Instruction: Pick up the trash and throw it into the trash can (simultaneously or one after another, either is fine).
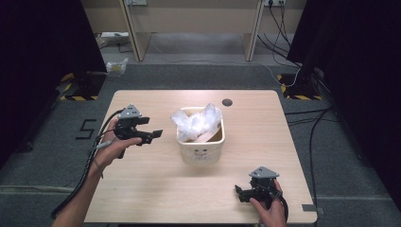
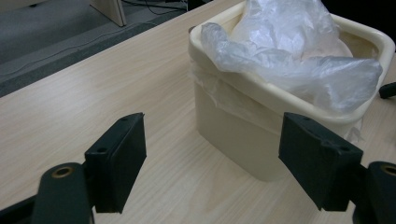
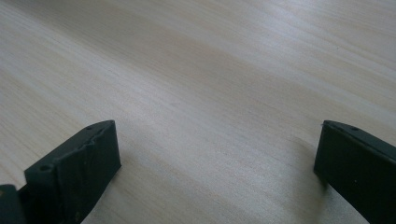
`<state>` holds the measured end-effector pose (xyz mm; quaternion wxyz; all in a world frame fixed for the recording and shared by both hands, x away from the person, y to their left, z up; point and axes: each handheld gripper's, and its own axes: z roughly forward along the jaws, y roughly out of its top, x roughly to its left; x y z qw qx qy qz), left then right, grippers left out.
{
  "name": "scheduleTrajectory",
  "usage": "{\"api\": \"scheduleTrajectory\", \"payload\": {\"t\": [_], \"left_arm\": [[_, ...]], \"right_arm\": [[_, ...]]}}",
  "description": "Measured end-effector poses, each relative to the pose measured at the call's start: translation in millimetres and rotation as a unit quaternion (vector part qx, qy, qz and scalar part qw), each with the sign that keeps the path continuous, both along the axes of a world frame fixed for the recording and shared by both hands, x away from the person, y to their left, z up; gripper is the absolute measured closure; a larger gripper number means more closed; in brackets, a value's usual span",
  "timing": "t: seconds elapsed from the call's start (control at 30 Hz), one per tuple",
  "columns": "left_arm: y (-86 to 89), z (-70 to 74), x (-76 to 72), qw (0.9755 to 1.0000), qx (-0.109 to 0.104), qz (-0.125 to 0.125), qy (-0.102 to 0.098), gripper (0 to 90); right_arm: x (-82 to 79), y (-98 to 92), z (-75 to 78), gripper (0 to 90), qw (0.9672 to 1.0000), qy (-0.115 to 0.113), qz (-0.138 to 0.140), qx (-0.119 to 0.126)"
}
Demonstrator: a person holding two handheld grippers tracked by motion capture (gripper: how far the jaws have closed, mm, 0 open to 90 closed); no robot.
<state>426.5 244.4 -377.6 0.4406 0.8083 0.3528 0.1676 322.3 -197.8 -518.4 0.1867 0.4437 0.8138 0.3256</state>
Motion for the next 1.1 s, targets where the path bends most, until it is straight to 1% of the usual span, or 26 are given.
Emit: {"api": "scheduleTrajectory", "payload": {"t": [0.13,0.3,0.4,0.53,0.7,0.9,1.0,1.1], "left_arm": [[4.4,-7.7,-1.4,1.0000,-0.007,0.006,0.003,21.9],[8.4,-16.2,-3.7,0.9999,-0.009,0.013,0.003,21.8],[9.8,-20.5,-5.2,0.9999,-0.011,0.011,0.007,21.8],[10.7,-26.4,-7.5,0.9998,-0.014,0.013,0.007,21.6],[11.5,-35.1,-11.1,0.9998,-0.009,0.014,0.006,21.6],[13.4,-46.6,-16.6,0.9998,-0.008,0.016,0.006,21.6],[15.2,-52.6,-18.2,0.9998,-0.002,0.019,0.008,21.6],[18.1,-58.1,-21.0,0.9997,-0.007,0.022,0.008,21.6]], "right_arm": [[0.0,0.0,0.0,0.4,1.0000,0.000,0.000,0.000],[-0.1,0.0,0.1,0.4,1.0000,0.001,0.000,0.000],[0.0,0.0,0.0,0.4,1.0000,0.000,0.000,0.000],[0.0,-0.1,0.1,0.3,1.0000,0.001,0.000,0.000],[0.0,0.0,0.1,0.4,1.0000,0.001,0.000,0.000],[0.0,0.0,0.1,0.4,1.0000,0.001,0.000,0.000],[0.0,-0.1,0.1,0.3,1.0000,0.001,0.000,0.000],[0.0,0.0,0.1,0.4,1.0000,0.001,0.000,0.000]]}}
